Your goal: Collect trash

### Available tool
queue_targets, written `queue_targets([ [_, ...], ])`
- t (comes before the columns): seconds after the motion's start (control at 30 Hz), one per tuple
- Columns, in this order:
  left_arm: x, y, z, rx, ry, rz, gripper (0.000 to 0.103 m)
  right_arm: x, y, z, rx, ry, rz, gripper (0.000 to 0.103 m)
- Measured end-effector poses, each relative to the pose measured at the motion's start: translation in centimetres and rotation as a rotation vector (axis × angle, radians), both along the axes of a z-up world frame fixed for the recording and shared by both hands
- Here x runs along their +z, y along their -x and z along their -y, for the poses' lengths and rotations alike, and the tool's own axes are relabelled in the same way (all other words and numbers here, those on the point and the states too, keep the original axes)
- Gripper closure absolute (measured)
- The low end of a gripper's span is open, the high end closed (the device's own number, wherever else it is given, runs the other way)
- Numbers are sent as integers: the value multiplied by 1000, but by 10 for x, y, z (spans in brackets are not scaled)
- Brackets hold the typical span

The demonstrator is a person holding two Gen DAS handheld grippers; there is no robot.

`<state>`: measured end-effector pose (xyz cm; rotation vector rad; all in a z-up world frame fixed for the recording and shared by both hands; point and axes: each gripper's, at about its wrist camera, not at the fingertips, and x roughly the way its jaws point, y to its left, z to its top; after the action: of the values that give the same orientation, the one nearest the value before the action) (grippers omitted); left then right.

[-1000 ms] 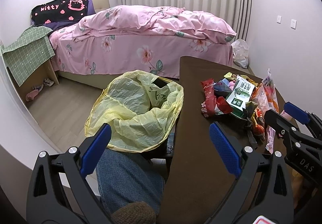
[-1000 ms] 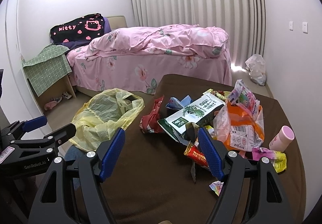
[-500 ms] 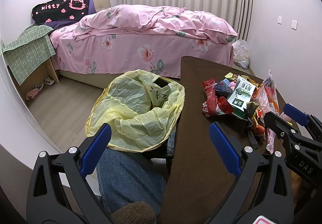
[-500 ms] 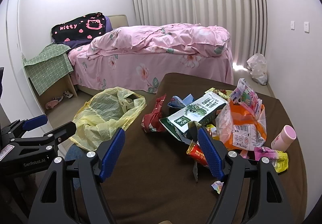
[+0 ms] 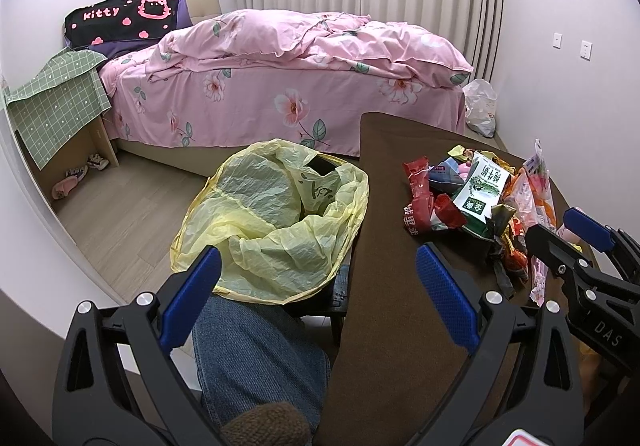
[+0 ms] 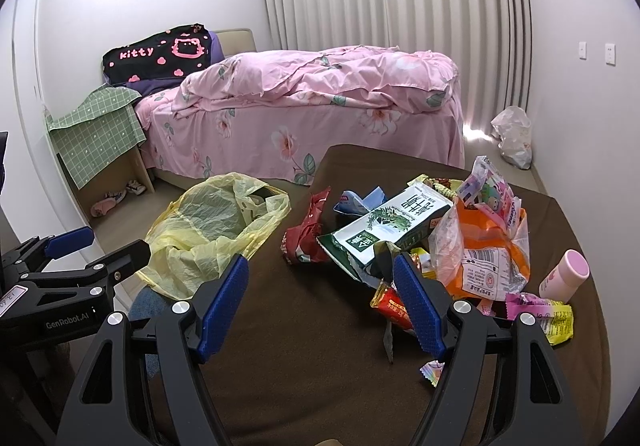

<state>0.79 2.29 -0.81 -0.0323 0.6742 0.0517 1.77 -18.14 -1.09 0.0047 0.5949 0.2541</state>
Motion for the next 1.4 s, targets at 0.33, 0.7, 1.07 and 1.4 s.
queue_targets([
  [0.33, 0, 0, 0, -1, -1, 0, 10, 0, 0, 1, -1, -3, 2, 32],
  [0.7, 2, -2, -1, -3, 2, -4, 10, 0, 0, 2, -5, -2, 3, 32],
  [1.07, -11, -25, 4, -52, 52, 8, 10, -8, -3, 45, -101, 49, 18, 32],
  [1.4, -48, -95, 36, -232, 133, -57, 10, -37, -14, 111, -220, 85, -37, 32],
])
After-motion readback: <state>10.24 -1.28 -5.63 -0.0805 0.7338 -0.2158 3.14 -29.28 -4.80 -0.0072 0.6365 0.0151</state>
